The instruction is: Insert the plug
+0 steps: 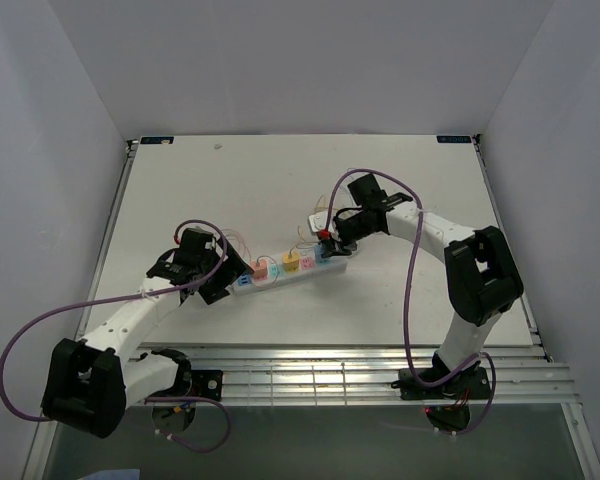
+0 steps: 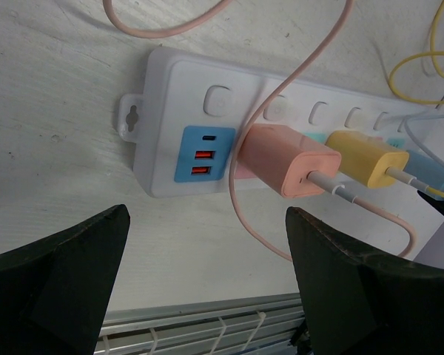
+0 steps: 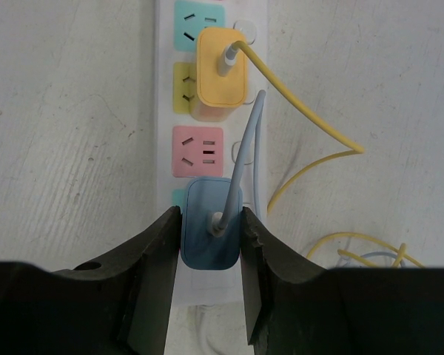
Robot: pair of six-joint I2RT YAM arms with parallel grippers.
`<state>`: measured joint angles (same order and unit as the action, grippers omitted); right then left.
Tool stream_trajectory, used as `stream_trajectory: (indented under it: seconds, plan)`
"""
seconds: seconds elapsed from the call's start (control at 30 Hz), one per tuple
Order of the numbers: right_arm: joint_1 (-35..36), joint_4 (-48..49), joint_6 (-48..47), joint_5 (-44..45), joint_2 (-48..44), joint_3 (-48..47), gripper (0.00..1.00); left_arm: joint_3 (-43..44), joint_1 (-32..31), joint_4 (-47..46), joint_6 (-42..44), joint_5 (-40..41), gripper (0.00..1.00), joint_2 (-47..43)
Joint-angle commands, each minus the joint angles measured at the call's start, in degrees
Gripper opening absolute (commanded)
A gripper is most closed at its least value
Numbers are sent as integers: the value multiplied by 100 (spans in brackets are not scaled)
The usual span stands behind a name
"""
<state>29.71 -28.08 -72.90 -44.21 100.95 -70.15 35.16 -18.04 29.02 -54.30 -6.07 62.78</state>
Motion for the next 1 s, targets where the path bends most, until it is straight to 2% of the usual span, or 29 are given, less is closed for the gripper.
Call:
stream_trajectory:
  seconds: [0.0,0.23,0.47,0.63,0.8,0.97]
  plan:
    - [-1,92,-163,-88,170,-324,8,-79,38,-133,-19,-88,98,6]
    - [8,4,-259,0,417,-464,8,-149,46,-177,-63,-88,98,6]
    - [8,-769,-935,88,610,-649,8,-132,46,-212,-72,-88,98,67]
    - [52,82,-980,579,321,298,8,-106,55,-230,-98,-114,97,85]
    - [78,118,-1086,940,328,555,8,-62,47,-221,-37,-79,97,129]
    - [61,-417,-1331,870,663,432,8,9,46,-177,34,-176,97,164]
